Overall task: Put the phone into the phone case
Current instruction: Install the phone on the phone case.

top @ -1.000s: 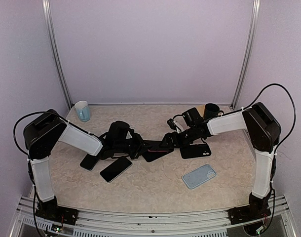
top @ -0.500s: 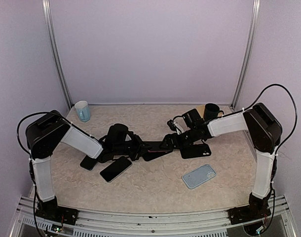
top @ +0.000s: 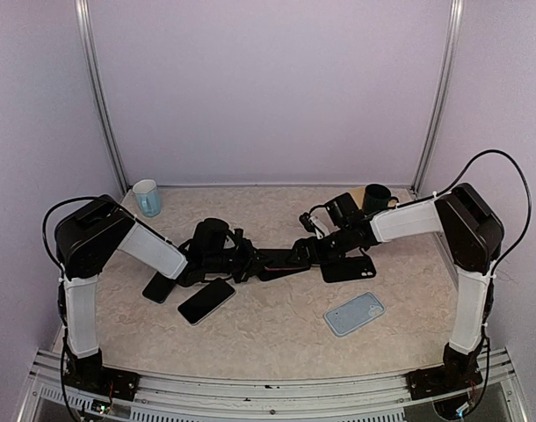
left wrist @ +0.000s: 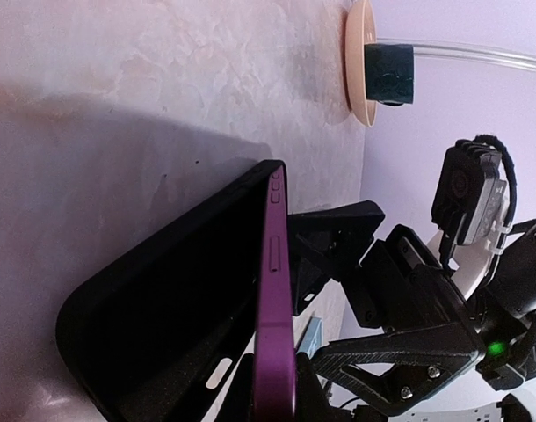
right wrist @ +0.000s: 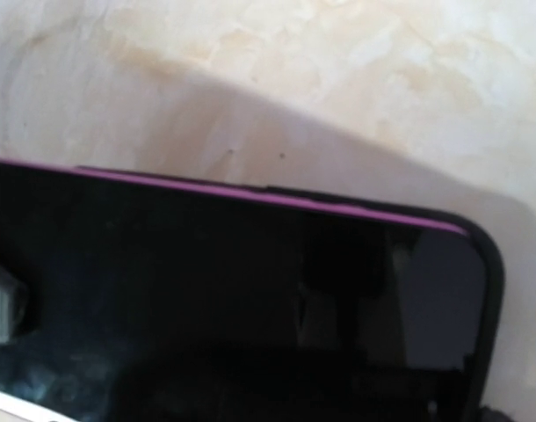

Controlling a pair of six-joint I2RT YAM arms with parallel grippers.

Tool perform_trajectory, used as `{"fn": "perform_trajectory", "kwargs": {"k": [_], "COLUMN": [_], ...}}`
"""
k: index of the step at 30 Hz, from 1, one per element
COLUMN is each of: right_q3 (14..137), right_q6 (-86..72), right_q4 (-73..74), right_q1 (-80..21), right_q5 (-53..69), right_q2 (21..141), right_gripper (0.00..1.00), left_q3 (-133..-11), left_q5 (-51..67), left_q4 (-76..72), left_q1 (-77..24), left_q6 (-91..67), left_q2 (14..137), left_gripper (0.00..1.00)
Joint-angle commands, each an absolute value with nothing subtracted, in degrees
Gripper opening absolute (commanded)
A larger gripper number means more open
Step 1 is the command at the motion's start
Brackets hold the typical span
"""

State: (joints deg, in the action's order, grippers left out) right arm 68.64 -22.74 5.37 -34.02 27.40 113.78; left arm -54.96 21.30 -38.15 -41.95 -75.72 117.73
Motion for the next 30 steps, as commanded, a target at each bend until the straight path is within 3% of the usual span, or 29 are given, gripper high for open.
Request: {"fn": "perform_trajectory", "kwargs": {"k": [1,16,30], "right_q3": [70.79,77.75,76.41], "right_q6": [-21.16,-18.43,-17.9], "right_q4": [9.22,9.96,10.03], "right_q1": [-37.66,-37.69,-37.63], "right_q5": [34.28,36.3,36.56], "right_q2": [115.69,121.23,118.98], "right_gripper": [1.0,1.0,1.0], "left_q3": [-56.53,-57.83,-57.55], "left_q5": [22.57,26.01,25.48], "left_q4": [-26.53,-24.91,-22.74], "left_q1": [-42.89,-42.12,-40.88], "left_q6": [-66.24,-64.34,-61.7], "left_q2": [120.63,124.28,124.82], "left_gripper": [0.0,0.0,0.0]}}
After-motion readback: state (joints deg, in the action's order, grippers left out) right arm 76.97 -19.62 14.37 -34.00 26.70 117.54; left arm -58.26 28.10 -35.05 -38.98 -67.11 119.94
